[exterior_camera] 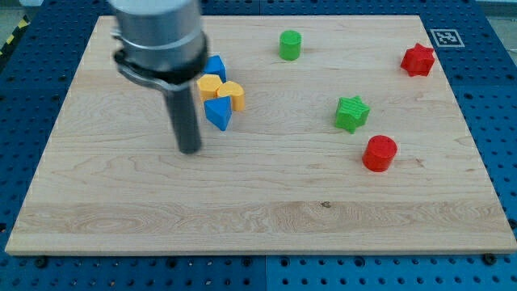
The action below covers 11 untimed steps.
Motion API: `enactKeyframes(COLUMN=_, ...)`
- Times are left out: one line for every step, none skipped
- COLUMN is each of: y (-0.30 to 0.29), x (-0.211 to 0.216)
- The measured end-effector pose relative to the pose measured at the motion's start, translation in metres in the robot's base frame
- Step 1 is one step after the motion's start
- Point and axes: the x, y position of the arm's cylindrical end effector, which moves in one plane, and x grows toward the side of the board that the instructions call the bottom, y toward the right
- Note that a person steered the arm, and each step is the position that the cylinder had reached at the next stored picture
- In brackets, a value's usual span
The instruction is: Move the blue triangle closer to the green star
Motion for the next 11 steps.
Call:
enactKeyframes(y=-0.002, x=-0.037)
enactKeyframes(y=-0.003, x=-0.040)
enactKeyframes(y=0.023, x=-0.049)
enactKeyframes(y=0.063, x=-0.050)
enactKeyframes(y=0.088, x=-0.033)
enactKeyframes(y=0.091, x=-0.023)
enactKeyframes(y=0.107, x=-0.023)
enactKeyframes(y=0.135, x=-0.021)
enactKeyframes(y=0.159, x=-0.013)
enactKeyframes(y=0.179, x=-0.011)
enactKeyframes(y=0.187, x=-0.019)
